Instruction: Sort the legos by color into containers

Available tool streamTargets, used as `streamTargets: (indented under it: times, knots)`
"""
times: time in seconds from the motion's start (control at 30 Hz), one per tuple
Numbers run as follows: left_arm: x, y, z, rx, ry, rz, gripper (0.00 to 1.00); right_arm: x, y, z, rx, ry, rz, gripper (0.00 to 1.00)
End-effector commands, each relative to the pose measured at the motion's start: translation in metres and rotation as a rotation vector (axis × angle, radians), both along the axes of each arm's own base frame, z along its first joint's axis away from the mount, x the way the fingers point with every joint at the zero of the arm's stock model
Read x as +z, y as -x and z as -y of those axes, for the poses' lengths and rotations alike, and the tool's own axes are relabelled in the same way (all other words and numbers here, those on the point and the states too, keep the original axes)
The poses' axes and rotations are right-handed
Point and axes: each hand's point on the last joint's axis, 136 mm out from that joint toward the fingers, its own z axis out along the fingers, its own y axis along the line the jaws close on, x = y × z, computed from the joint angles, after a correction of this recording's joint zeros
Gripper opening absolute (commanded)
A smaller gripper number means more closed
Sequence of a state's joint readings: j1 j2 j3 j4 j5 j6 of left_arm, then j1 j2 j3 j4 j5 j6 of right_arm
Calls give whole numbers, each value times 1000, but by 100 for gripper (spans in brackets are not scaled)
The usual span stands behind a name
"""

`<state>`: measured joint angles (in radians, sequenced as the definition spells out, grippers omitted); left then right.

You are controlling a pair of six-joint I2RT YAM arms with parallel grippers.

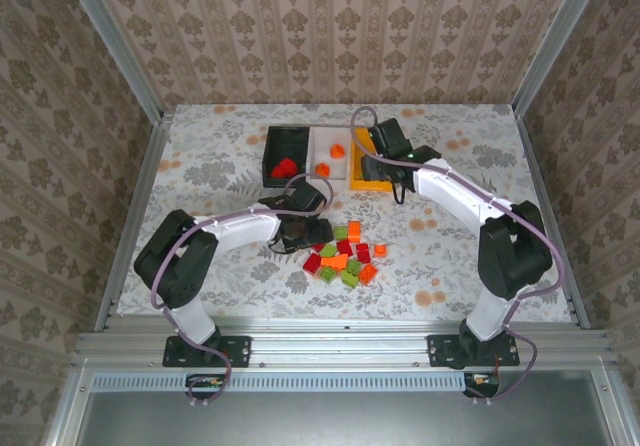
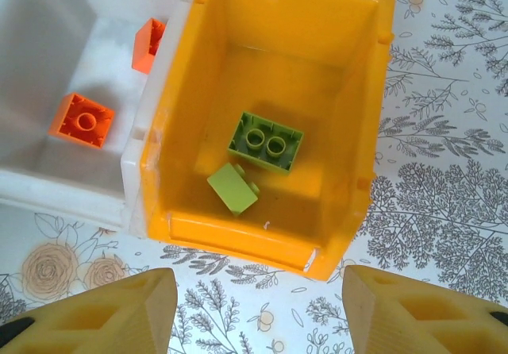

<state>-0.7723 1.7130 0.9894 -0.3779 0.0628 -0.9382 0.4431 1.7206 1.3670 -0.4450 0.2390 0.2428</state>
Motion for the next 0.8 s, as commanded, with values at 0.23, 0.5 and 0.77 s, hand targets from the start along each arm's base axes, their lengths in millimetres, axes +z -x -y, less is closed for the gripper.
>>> streamTargets:
  times: [0.23, 0.5, 0.77]
  knots:
    - [-4, -5, 22, 120, 72, -72, 75, 8, 20, 10, -36, -49, 33, 59]
    - [-12, -8, 26, 153, 48, -93, 63, 3, 34, 15, -47, -61, 27, 59]
    - [-19, -14, 32, 130, 44, -90, 53, 4, 44, 19, -47, -70, 33, 59]
